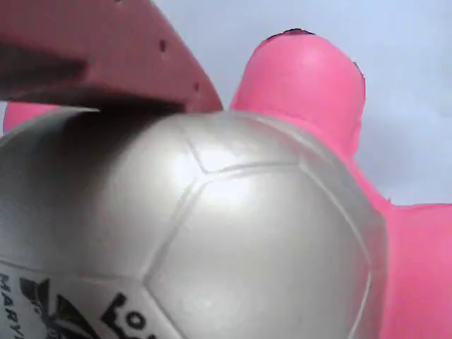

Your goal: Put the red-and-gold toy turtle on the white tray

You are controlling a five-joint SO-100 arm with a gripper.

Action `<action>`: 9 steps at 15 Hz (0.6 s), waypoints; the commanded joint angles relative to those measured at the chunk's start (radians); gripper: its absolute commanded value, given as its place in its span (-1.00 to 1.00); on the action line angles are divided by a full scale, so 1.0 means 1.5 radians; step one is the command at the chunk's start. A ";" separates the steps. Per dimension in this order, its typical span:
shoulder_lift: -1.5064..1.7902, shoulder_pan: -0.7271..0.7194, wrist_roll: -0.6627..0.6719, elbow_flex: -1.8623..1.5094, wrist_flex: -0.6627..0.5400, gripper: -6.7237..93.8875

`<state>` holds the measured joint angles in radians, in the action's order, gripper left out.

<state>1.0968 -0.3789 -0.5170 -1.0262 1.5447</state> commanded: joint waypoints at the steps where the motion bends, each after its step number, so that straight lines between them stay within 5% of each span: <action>1: 0.035 -0.016 0.000 0.026 0.003 0.12; 6: 0.037 -0.031 0.009 0.017 0.026 0.47; 8: 0.049 -0.031 0.006 0.009 0.027 0.44; 9: 0.072 -0.028 0.001 -0.003 0.022 0.21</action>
<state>1.0968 -0.4126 -0.4985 -1.0308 1.5662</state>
